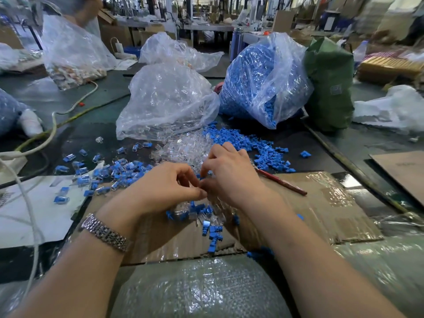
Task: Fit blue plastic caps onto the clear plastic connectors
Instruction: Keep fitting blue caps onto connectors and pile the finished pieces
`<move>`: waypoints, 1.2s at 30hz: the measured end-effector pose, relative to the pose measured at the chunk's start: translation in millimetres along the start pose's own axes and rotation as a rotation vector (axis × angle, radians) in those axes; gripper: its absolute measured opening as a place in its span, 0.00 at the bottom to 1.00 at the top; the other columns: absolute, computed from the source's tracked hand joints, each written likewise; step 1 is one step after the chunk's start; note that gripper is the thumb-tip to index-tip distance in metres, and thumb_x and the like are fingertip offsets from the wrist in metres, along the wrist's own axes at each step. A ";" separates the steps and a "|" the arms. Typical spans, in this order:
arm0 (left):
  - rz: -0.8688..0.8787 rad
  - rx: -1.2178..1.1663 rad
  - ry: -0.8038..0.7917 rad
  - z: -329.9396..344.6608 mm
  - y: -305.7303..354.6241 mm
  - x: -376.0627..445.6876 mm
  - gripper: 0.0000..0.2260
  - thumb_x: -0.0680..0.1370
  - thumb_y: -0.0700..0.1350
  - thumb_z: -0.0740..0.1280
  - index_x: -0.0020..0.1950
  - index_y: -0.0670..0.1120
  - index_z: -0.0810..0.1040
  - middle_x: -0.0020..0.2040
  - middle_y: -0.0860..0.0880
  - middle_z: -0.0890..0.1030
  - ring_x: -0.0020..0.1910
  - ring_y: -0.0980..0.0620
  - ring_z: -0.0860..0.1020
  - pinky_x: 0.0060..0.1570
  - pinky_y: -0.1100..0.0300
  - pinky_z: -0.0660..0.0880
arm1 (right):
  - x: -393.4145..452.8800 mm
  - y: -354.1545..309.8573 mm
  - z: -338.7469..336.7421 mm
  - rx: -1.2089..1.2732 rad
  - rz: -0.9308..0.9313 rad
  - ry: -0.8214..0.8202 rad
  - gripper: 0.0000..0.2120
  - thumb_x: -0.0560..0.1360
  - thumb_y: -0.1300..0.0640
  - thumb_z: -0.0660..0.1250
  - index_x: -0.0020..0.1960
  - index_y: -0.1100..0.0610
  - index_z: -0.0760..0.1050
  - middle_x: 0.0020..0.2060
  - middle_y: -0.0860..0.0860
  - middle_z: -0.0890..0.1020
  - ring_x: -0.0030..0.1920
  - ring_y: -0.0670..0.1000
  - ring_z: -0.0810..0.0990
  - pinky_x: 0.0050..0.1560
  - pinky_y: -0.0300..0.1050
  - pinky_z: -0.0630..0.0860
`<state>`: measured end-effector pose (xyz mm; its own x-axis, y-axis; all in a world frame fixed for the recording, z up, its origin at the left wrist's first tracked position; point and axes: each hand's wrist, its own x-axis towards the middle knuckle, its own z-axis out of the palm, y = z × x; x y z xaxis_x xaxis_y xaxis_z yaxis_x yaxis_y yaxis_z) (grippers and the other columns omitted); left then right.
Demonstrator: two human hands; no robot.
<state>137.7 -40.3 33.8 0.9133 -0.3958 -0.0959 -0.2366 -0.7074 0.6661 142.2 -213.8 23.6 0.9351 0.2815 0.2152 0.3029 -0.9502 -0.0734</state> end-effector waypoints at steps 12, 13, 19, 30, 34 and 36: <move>0.032 -0.055 0.195 8.3 4.7 5.4 0.02 0.77 0.45 0.73 0.48 0.53 0.84 0.39 0.56 0.85 0.36 0.63 0.82 0.37 0.70 0.77 | -7.0 21.9 -15.0 0.479 0.182 0.153 0.04 0.79 0.53 0.68 0.50 0.53 0.78 0.43 0.47 0.82 0.45 0.48 0.80 0.52 0.48 0.79; 0.033 -0.156 0.192 5.0 4.2 4.7 0.05 0.77 0.43 0.74 0.50 0.52 0.85 0.40 0.55 0.86 0.38 0.62 0.83 0.40 0.69 0.79 | -8.8 25.7 -18.5 0.580 0.207 0.166 0.03 0.79 0.54 0.70 0.50 0.53 0.80 0.41 0.46 0.83 0.42 0.45 0.81 0.48 0.42 0.78; 0.003 -0.829 0.131 1.3 6.4 2.5 0.11 0.71 0.35 0.74 0.52 0.40 0.82 0.45 0.43 0.87 0.47 0.44 0.86 0.43 0.63 0.81 | -14.9 30.8 -29.6 0.981 0.189 0.179 0.03 0.75 0.56 0.75 0.46 0.56 0.85 0.35 0.51 0.86 0.34 0.44 0.82 0.43 0.40 0.81; -0.037 -1.240 0.073 1.7 0.7 9.2 0.06 0.68 0.34 0.74 0.43 0.41 0.85 0.48 0.40 0.86 0.45 0.48 0.87 0.38 0.65 0.81 | -17.0 29.5 -33.9 1.073 0.052 0.193 0.03 0.77 0.63 0.72 0.50 0.61 0.83 0.39 0.53 0.86 0.39 0.50 0.86 0.49 0.45 0.83; 0.027 -1.267 0.064 4.2 3.8 9.0 0.06 0.68 0.31 0.73 0.41 0.40 0.85 0.43 0.40 0.86 0.42 0.48 0.86 0.41 0.64 0.81 | -17.4 21.8 -30.9 0.937 -0.005 0.152 0.02 0.77 0.60 0.72 0.50 0.57 0.83 0.39 0.49 0.86 0.40 0.46 0.85 0.49 0.44 0.82; 0.045 -1.299 0.059 3.5 4.4 8.4 0.05 0.69 0.31 0.72 0.42 0.38 0.86 0.43 0.40 0.86 0.43 0.47 0.86 0.43 0.63 0.82 | -17.8 20.8 -30.3 0.911 -0.021 0.165 0.02 0.78 0.60 0.72 0.50 0.56 0.83 0.40 0.48 0.85 0.41 0.46 0.84 0.50 0.45 0.82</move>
<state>143.2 -48.8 33.3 0.9339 -0.3548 -0.0444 0.1943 0.3994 0.8960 126.2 -242.6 47.7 0.9110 0.2082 0.3560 0.4124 -0.4536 -0.7900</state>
